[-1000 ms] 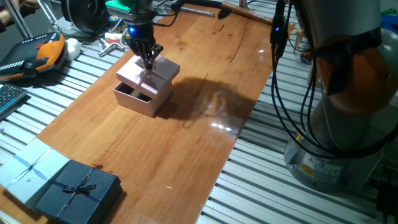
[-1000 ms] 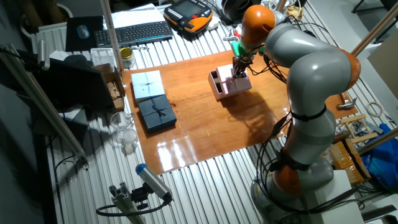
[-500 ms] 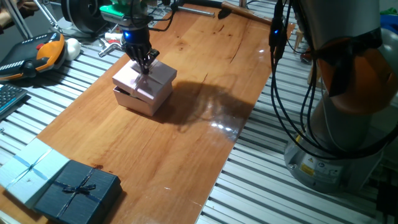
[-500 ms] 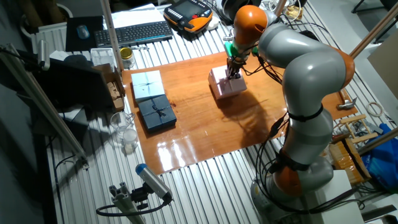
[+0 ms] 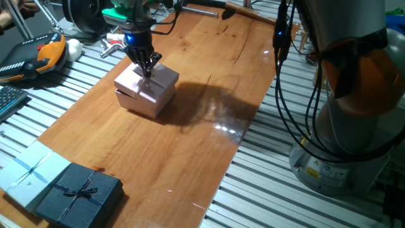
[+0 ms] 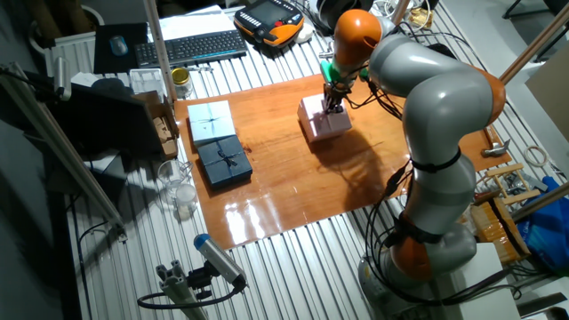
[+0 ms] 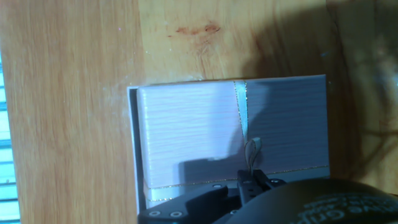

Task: Cover the box

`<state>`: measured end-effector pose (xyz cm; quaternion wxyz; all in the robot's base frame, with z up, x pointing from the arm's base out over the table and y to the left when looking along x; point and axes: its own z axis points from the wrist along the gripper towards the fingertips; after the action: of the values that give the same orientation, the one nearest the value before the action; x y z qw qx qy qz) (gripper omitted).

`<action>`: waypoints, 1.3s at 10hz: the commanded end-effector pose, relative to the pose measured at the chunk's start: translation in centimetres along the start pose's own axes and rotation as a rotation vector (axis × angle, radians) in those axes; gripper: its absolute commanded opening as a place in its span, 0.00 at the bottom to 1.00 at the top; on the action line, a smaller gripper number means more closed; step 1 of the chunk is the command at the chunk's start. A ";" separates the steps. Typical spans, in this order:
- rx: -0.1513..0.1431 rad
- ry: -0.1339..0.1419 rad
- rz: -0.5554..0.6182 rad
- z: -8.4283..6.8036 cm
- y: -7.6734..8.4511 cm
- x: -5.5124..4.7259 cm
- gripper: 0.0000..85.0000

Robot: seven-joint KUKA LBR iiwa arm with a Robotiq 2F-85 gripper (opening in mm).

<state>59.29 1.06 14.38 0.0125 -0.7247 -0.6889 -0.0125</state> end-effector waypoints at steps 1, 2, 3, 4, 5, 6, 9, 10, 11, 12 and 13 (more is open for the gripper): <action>-0.004 -0.001 -0.002 0.2 0.1 0.0 0.00; -0.006 -0.003 -0.004 0.4 0.1 0.0 0.00; -0.006 -0.001 -0.004 0.5 0.2 0.0 0.00; -0.006 -0.001 -0.004 0.6 0.3 0.1 0.00; -0.006 -0.001 -0.004 0.7 0.3 0.1 0.00; -0.006 -0.001 -0.005 0.7 0.3 0.0 0.00; -0.001 -0.002 -0.011 0.2 0.4 -0.3 0.00; 0.001 0.000 -0.014 0.1 0.5 -0.5 0.00; 0.001 0.000 -0.018 0.1 0.6 -0.7 0.00; 0.001 0.001 -0.019 0.0 0.7 -0.7 0.00; 0.001 0.001 -0.019 0.0 0.7 -0.7 0.00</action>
<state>60.01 0.38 14.32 0.0132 -0.7184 -0.6954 -0.0129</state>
